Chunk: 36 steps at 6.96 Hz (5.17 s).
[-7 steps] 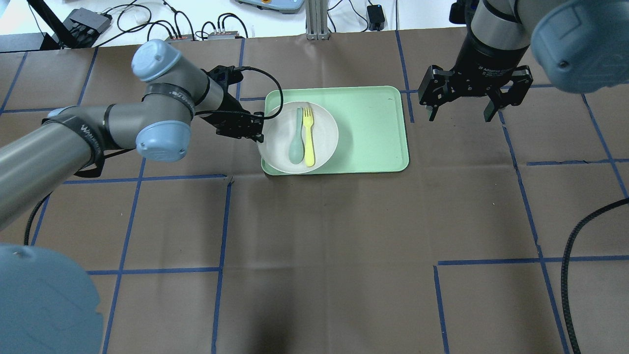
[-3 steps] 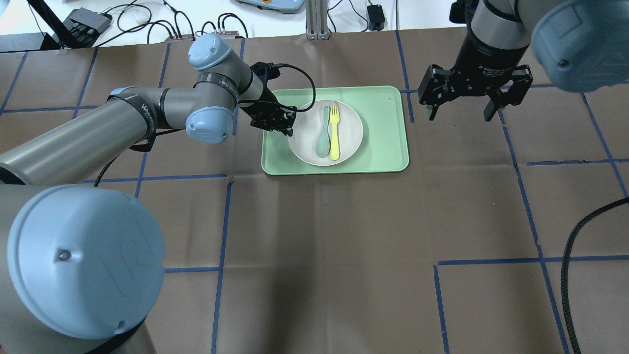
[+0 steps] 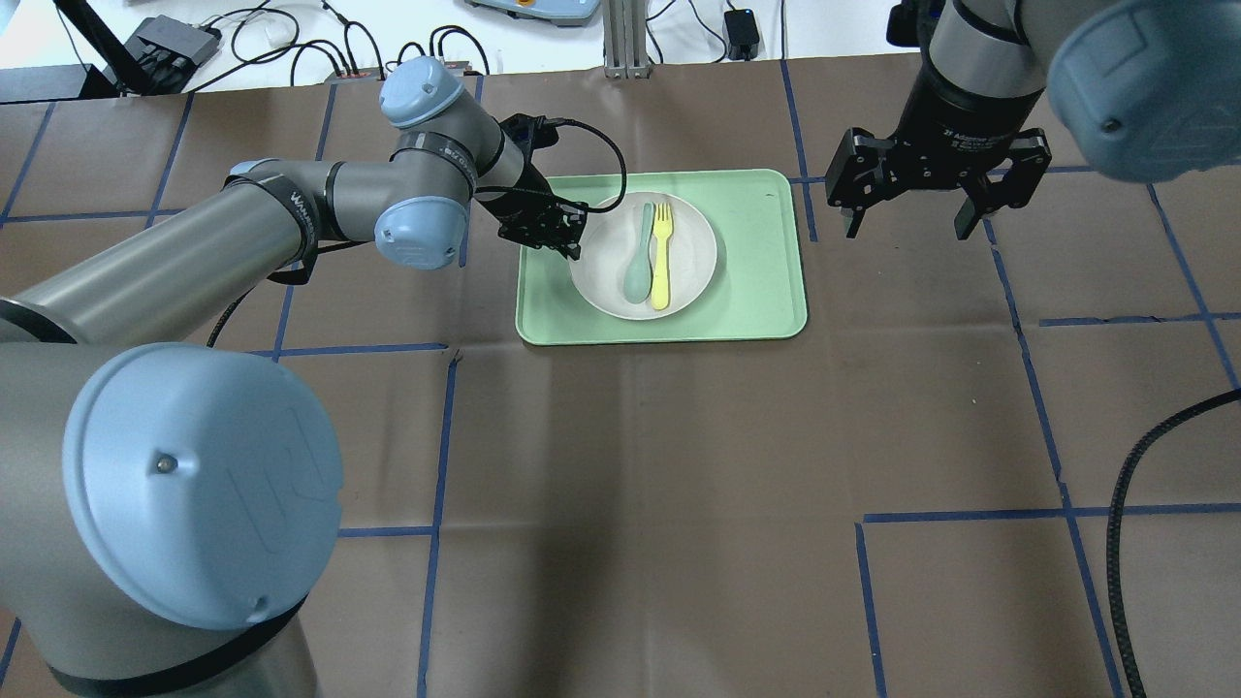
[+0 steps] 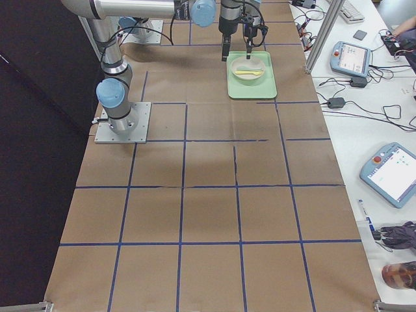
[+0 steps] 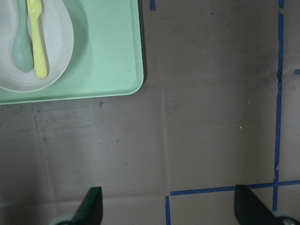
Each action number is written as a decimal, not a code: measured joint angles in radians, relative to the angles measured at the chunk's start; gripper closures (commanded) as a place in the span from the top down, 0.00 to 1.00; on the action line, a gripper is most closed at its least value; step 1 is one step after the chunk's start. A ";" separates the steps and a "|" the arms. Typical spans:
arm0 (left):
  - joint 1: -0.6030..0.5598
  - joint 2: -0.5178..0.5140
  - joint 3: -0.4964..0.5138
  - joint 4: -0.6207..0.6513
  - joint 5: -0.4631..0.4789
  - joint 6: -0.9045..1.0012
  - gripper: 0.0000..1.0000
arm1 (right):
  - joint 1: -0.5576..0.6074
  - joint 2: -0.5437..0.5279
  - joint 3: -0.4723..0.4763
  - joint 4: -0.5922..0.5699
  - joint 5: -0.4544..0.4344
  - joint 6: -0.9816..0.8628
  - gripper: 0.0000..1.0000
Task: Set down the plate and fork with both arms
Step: 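Open the left gripper and lift it away from the plate, then move the right gripper over the plate above the yellow fork, then lower the right gripper and grasp the yellow fork's handle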
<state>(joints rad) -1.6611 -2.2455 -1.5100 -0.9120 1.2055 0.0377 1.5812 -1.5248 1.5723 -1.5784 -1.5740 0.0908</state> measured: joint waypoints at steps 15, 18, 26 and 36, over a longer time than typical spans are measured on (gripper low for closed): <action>-0.005 0.644 -0.130 -0.662 0.349 -0.085 1.00 | 0.000 0.001 -0.003 -0.001 -0.001 0.005 1.00; -0.001 0.762 -0.133 -0.793 0.367 -0.082 1.00 | 0.003 0.022 -0.048 -0.009 -0.003 0.029 1.00; 0.026 0.790 -0.154 -0.792 0.357 -0.086 1.00 | 0.278 0.528 -0.546 -0.013 -0.005 0.284 1.00; 0.031 0.795 -0.148 -0.792 0.363 -0.079 1.00 | 0.284 0.655 -0.312 -0.389 -0.018 0.209 0.54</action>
<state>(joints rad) -1.6299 -1.4502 -1.6583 -1.7043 1.5685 -0.0417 1.8655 -0.8694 1.2600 -1.9672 -1.5917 0.3002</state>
